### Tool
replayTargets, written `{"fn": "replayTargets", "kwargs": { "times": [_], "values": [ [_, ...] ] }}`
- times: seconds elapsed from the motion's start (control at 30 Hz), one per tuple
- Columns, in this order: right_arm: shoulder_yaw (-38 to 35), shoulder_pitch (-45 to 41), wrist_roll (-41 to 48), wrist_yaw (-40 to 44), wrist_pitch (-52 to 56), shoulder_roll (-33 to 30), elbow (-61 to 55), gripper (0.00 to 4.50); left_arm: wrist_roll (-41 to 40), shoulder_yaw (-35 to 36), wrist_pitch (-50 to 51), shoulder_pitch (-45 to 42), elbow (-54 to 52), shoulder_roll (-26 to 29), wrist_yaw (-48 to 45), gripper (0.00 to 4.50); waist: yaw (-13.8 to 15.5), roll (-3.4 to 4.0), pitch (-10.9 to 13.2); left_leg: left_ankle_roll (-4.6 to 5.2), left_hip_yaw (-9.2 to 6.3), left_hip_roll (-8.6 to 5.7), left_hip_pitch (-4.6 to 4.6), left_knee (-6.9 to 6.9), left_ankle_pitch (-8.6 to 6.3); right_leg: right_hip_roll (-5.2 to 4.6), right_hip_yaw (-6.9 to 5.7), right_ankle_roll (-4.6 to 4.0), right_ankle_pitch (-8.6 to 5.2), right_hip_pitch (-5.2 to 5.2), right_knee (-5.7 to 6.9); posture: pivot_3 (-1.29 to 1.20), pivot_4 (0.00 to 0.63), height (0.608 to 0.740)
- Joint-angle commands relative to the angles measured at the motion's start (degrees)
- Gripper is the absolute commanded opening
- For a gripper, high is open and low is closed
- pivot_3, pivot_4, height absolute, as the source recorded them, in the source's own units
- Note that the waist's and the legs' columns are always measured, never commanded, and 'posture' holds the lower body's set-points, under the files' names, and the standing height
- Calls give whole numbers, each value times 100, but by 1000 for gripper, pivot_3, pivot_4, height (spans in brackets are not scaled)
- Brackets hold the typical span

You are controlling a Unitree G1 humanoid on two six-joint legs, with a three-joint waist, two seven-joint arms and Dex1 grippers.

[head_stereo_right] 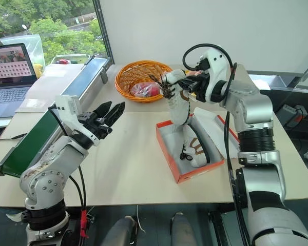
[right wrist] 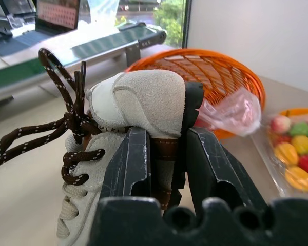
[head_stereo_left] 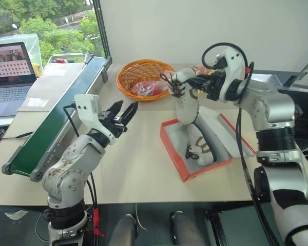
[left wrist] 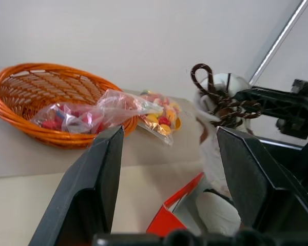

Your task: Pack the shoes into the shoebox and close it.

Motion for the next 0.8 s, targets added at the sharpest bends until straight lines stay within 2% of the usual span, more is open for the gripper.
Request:
{"fn": "replayTargets", "kwargs": {
  "times": [0.03,0.2,0.47,0.73,0.8],
  "values": [
    [63,173,99,348,522,-327,-609,679,64,-92,-236,-14,-15,-18,-91,3063,22,0,0,0,0,-1,-1,0,0,-1,0,0,0,1,-1,0,150,740],
    [327,899,111,462,733,-225,-1112,679,110,-174,-297,60,-6,-60,-80,3063,30,0,0,1,0,0,1,4,-1,0,0,0,0,6,-2,0,150,740],
    [477,1645,8,441,642,-97,-1127,679,85,-128,-274,158,-140,-28,10,3063,42,0,0,1,3,0,0,5,-1,0,3,0,0,2,1,0,150,740],
    [775,1897,-303,559,429,-72,-823,679,123,-127,-299,162,-209,17,77,3063,22,1,0,1,4,1,4,6,-1,1,4,0,0,4,1,0,150,740],
    [880,1886,-437,550,254,-23,-706,1604,152,-158,-303,141,-218,25,86,3085,28,1,0,1,4,1,4,6,-1,2,4,0,0,6,0,0,150,740]
  ]
}}
